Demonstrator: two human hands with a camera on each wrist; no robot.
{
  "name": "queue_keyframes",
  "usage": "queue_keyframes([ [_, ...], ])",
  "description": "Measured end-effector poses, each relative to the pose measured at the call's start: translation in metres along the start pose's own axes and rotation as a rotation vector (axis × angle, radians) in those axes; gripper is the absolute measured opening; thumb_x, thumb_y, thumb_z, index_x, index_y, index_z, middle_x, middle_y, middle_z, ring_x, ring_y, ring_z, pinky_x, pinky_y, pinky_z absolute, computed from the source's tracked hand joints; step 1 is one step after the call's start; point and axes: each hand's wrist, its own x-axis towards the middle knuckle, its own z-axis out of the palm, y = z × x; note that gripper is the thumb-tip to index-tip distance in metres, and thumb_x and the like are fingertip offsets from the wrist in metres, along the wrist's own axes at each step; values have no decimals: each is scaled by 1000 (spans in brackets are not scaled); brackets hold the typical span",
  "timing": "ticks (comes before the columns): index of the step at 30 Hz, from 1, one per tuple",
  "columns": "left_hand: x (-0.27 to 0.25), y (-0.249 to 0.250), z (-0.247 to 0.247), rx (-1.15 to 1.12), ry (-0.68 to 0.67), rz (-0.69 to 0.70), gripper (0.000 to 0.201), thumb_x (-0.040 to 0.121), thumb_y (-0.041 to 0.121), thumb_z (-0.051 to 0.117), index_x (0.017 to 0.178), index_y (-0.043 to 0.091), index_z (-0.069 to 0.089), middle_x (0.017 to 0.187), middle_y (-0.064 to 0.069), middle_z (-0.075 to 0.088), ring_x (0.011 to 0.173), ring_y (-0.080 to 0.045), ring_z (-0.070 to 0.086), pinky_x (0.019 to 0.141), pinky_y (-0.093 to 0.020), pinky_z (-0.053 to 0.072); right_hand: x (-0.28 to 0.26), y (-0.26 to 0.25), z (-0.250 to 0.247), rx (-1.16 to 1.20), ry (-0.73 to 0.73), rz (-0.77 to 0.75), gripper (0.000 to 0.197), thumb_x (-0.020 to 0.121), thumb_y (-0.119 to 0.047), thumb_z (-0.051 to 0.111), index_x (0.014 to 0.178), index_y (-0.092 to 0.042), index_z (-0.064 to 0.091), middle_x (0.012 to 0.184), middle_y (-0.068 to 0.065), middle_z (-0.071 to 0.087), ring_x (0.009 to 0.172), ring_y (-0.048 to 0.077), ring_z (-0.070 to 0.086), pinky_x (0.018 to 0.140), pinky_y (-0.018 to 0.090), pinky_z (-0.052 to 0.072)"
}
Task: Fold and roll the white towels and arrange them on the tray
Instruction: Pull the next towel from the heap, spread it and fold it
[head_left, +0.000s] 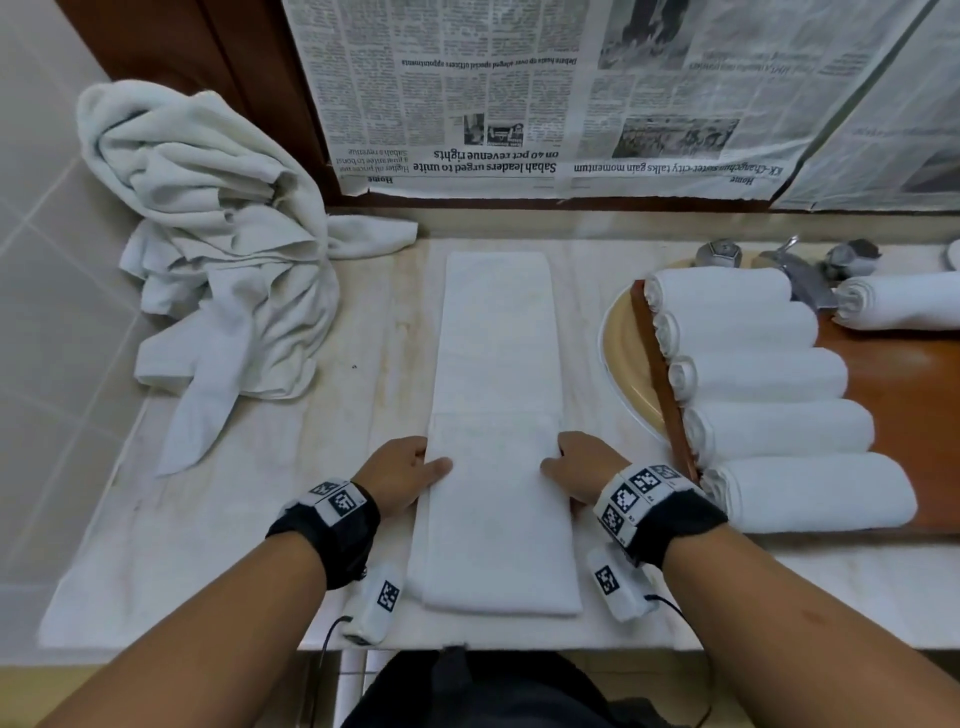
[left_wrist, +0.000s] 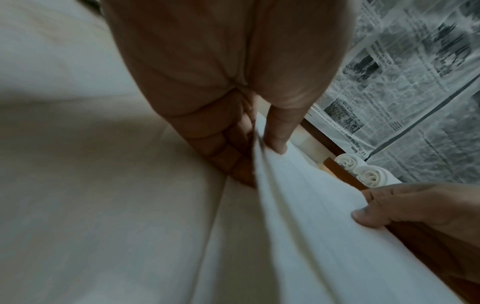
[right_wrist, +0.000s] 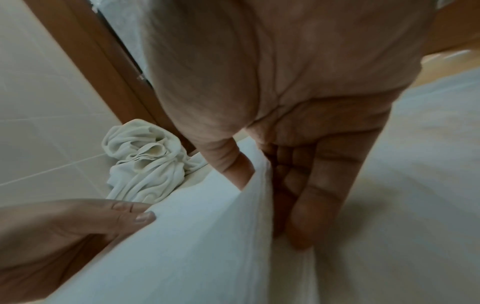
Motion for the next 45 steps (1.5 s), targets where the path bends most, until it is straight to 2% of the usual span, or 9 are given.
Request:
queue_keyframes([
  [9, -5, 4, 8, 29, 103, -4, 40, 94, 46, 60, 105, 7, 66, 102, -9, 71, 92, -25, 67, 85, -43, 51, 7, 3, -2, -18, 24, -51, 17, 95, -26, 51, 86, -12, 50, 95, 5, 55, 89, 23, 55, 73, 29, 42],
  [14, -13, 23, 0, 95, -44, 4, 29, 97, 37, 59, 96, 8, 64, 78, -3, 68, 56, -12, 61, 54, -23, 46, 1, 0, -18, 110, -105, -30, 22, 92, -19, 50, 104, -4, 60, 100, 15, 68, 87, 33, 69, 84, 45, 59],
  [18, 16, 46, -26, -224, 220, 83, 40, 90, 56, 60, 96, 16, 59, 87, 3, 70, 77, -16, 66, 71, -32, 51, 15, -10, -51, 429, 183, -129, 29, 98, -36, 52, 116, -12, 56, 108, 5, 66, 94, 24, 66, 86, 45, 57],
  [22, 46, 51, -30, -34, 120, -44, 53, 84, 67, 59, 102, 17, 56, 93, 7, 62, 87, -12, 60, 78, -30, 48, 37, -9, -49, 264, 123, -65, 52, 96, -47, 56, 135, -14, 47, 122, 2, 60, 106, 23, 62, 89, 34, 49],
  [28, 64, 41, -29, -76, 97, -67, 48, 86, 51, 68, 117, 17, 60, 114, 4, 67, 100, -14, 65, 87, -32, 53, 61, -5, -49, 277, 131, -2, 17, 94, -32, 59, 99, -17, 54, 94, 4, 66, 74, 25, 68, 61, 32, 53],
  [32, 78, 60, -39, -33, 106, -66, 43, 88, 46, 68, 116, 16, 55, 112, 6, 63, 102, -16, 62, 77, -25, 48, 79, -17, -64, 258, 172, 19, 31, 91, -40, 61, 75, -21, 44, 72, -1, 58, 66, 24, 64, 58, 30, 47],
  [37, 94, 73, -48, -219, 148, 83, 42, 93, 25, 66, 131, 20, 50, 118, 2, 67, 103, -15, 67, 89, -31, 55, 101, -26, -77, 349, 233, -110, 24, 95, -21, 50, 115, -13, 61, 109, 6, 68, 94, 24, 63, 83, 34, 51],
  [40, 110, 83, -61, -371, 285, 163, 40, 94, 25, 65, 131, 27, 50, 116, 7, 67, 104, -11, 66, 90, -33, 56, 108, -30, -89, 605, 354, -183, 38, 97, -22, 47, 133, -29, 55, 106, -1, 70, 92, 18, 66, 86, 34, 53],
  [45, 124, 73, -61, -156, 132, 30, 54, 93, 41, 64, 139, 20, 45, 130, 9, 56, 116, -12, 56, 101, -29, 44, 115, -28, -82, 367, 207, -118, 51, 96, -26, 52, 146, -30, 43, 102, -10, 60, 97, 15, 59, 86, 28, 47],
])
